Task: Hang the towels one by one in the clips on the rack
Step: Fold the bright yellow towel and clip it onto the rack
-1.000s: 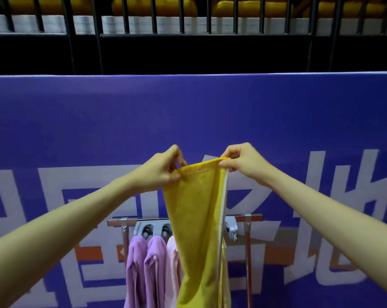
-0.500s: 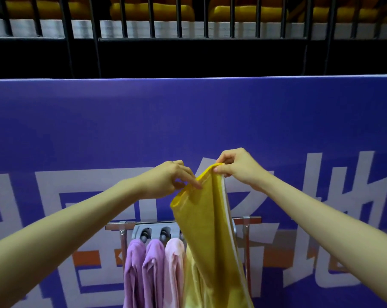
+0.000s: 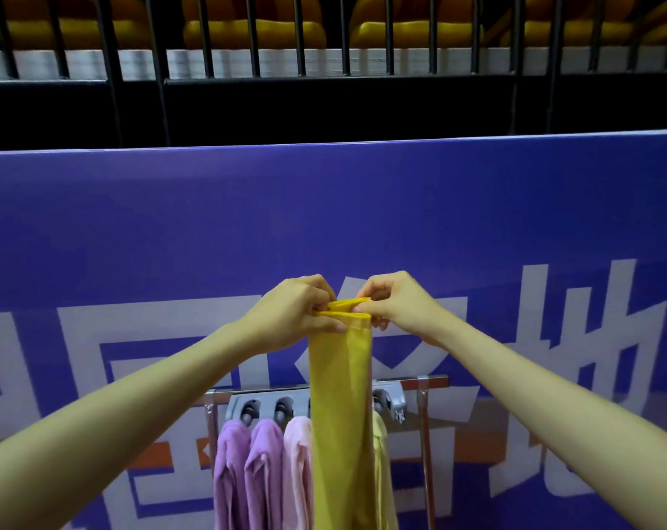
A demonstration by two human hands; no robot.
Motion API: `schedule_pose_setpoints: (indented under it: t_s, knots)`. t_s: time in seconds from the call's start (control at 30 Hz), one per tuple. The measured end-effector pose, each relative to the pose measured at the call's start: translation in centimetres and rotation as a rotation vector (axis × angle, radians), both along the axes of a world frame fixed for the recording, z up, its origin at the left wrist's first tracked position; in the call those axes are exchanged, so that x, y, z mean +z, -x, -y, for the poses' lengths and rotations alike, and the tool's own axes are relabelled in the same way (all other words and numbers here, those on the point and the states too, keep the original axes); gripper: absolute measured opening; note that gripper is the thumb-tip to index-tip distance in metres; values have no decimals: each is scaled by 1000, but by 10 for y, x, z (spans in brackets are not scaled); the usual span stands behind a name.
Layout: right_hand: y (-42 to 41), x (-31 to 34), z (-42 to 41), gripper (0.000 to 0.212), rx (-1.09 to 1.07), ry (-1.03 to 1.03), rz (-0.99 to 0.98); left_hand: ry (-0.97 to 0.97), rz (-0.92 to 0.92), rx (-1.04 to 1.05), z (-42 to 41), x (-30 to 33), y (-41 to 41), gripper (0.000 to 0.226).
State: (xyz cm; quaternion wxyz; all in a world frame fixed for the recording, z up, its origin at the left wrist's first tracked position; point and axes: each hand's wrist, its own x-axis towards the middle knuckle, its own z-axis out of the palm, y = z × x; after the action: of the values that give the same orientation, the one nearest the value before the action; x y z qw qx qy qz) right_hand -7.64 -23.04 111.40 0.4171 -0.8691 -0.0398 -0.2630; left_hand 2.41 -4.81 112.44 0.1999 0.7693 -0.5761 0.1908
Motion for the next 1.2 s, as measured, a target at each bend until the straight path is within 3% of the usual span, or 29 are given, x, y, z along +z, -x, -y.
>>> schedule_pose_setpoints:
  t_s: [0.13,0.4,0.57,0.77,0.93,1.03,1.1,1.2]
  knots:
    - [1,-3,-6,14,61,-91,-16,74,-23,30,-3,-3,-1,43]
    - [2,0,-16,15,158,-188,-30,219,-38,-44,-12,0,0,28]
    - [5,5,-23,21,253,-101,-90,253,-35,-11,-16,1,-2,30]
    - [1,14,-27,15,123,4,-9,299,-56,-8,-18,2,-1,31]
    - [-4,28,-32,11,27,1,4,458,-257,7,-23,-8,-5,23]
    - [-11,35,-37,6,-66,-67,75,683,-347,45,-16,-26,1,33]
    - [-16,39,-39,14,-117,-142,140,796,-345,72,-9,-43,9,33]
    - [-17,47,-41,16,-126,-209,180,792,-389,77,1,-75,24,37]
